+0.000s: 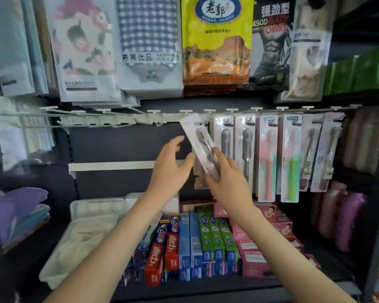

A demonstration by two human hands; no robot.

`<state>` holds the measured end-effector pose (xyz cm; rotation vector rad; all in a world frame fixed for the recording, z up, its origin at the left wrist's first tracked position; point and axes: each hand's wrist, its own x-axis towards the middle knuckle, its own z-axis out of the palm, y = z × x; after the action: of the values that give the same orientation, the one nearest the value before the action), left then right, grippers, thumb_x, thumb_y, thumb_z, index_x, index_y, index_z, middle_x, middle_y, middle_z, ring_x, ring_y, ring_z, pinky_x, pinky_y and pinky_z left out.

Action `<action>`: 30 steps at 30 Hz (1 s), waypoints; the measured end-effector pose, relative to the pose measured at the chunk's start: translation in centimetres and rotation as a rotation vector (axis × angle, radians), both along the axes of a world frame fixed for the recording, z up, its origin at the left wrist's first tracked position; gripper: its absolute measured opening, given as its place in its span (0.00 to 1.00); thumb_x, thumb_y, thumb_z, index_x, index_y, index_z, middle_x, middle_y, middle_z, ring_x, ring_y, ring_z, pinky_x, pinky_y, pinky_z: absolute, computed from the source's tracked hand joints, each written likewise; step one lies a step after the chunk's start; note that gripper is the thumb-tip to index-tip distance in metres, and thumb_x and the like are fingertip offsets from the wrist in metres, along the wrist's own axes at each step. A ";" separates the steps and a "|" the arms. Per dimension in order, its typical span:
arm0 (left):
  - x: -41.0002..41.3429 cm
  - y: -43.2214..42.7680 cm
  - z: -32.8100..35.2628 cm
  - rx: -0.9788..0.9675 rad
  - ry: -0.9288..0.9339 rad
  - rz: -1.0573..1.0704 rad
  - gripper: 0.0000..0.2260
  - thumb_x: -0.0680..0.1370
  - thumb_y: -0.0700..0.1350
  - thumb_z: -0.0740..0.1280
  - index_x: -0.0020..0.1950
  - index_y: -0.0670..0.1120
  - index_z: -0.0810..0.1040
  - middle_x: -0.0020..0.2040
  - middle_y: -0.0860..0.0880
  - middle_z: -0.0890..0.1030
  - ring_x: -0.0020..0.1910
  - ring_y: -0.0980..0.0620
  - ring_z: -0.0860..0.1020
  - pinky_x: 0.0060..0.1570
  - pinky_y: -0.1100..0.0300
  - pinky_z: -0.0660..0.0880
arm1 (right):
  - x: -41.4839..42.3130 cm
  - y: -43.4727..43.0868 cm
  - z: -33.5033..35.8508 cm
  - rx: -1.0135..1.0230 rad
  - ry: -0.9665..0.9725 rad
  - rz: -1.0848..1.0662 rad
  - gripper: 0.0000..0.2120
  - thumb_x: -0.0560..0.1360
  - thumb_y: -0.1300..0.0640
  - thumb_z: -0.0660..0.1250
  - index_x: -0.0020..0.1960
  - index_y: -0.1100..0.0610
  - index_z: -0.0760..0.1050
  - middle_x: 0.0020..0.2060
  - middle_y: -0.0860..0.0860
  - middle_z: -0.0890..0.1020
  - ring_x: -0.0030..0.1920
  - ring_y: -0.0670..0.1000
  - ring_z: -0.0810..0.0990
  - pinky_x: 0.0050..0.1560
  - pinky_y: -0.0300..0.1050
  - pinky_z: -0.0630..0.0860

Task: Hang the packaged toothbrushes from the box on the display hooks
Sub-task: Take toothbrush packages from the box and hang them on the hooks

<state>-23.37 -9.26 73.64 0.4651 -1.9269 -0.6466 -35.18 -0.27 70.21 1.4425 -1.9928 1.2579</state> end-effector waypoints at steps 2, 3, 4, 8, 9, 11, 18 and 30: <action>0.8 -1.1 0.5 -0.145 -0.038 0.093 0.24 0.80 0.46 0.64 0.75 0.47 0.63 0.73 0.51 0.66 0.71 0.55 0.64 0.69 0.62 0.61 | -0.1 -0.7 0.4 0.008 0.008 -0.090 0.32 0.79 0.53 0.63 0.78 0.50 0.52 0.66 0.52 0.70 0.62 0.54 0.72 0.53 0.45 0.73; 1.0 -1.6 0.8 -0.188 -0.069 0.113 0.25 0.80 0.46 0.63 0.76 0.47 0.62 0.75 0.49 0.63 0.73 0.54 0.62 0.71 0.61 0.58 | -0.1 -1.0 0.6 0.018 0.019 -0.136 0.33 0.79 0.53 0.63 0.78 0.51 0.51 0.66 0.53 0.70 0.61 0.55 0.73 0.53 0.47 0.74; 1.2 -1.9 1.0 -0.212 -0.104 0.119 0.25 0.81 0.47 0.62 0.77 0.47 0.60 0.77 0.49 0.60 0.75 0.53 0.59 0.72 0.60 0.56 | -0.1 -1.3 0.7 0.031 0.034 -0.175 0.32 0.79 0.52 0.63 0.78 0.52 0.51 0.65 0.54 0.71 0.61 0.56 0.73 0.53 0.48 0.75; 0.8 -2.7 2.3 -0.300 -0.214 0.117 0.27 0.82 0.47 0.60 0.79 0.48 0.55 0.79 0.50 0.52 0.77 0.53 0.51 0.73 0.60 0.51 | -0.2 -2.5 0.8 0.067 0.028 -0.281 0.31 0.79 0.52 0.63 0.77 0.55 0.54 0.63 0.56 0.72 0.59 0.57 0.74 0.49 0.48 0.74; 0.5 -2.9 2.8 -0.353 -0.235 0.131 0.28 0.82 0.47 0.60 0.79 0.47 0.53 0.80 0.50 0.51 0.78 0.53 0.50 0.73 0.60 0.50 | -0.2 -2.9 0.9 0.076 0.023 -0.299 0.31 0.78 0.52 0.64 0.76 0.55 0.54 0.62 0.57 0.72 0.59 0.57 0.74 0.49 0.48 0.74; -0.3 -3.3 3.6 -0.449 -0.265 0.159 0.29 0.82 0.46 0.60 0.79 0.45 0.51 0.80 0.48 0.50 0.78 0.52 0.49 0.73 0.61 0.48 | -0.2 -4.0 1.1 0.107 0.010 -0.332 0.30 0.78 0.52 0.65 0.75 0.56 0.55 0.62 0.57 0.72 0.58 0.58 0.75 0.48 0.50 0.75; -1.7 -4.0 3.3 -0.465 -0.309 0.131 0.31 0.81 0.47 0.61 0.79 0.43 0.49 0.80 0.48 0.48 0.78 0.51 0.49 0.74 0.60 0.47 | 0.1 -7.0 0.8 0.168 -0.056 -0.371 0.34 0.76 0.50 0.68 0.73 0.59 0.53 0.64 0.59 0.69 0.60 0.59 0.75 0.51 0.52 0.78; 5.1 1.4 -12.1 -0.169 -0.423 0.147 0.26 0.81 0.47 0.62 0.77 0.45 0.58 0.77 0.47 0.59 0.75 0.50 0.58 0.70 0.57 0.60 | 5.4 0.5 -10.5 0.205 -0.069 -0.026 0.29 0.78 0.57 0.64 0.75 0.59 0.57 0.67 0.57 0.68 0.64 0.57 0.71 0.55 0.53 0.75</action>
<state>-18.32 -7.91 61.53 0.6692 -2.2944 -0.3003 -29.74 0.26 59.74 1.4775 -2.2348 1.1345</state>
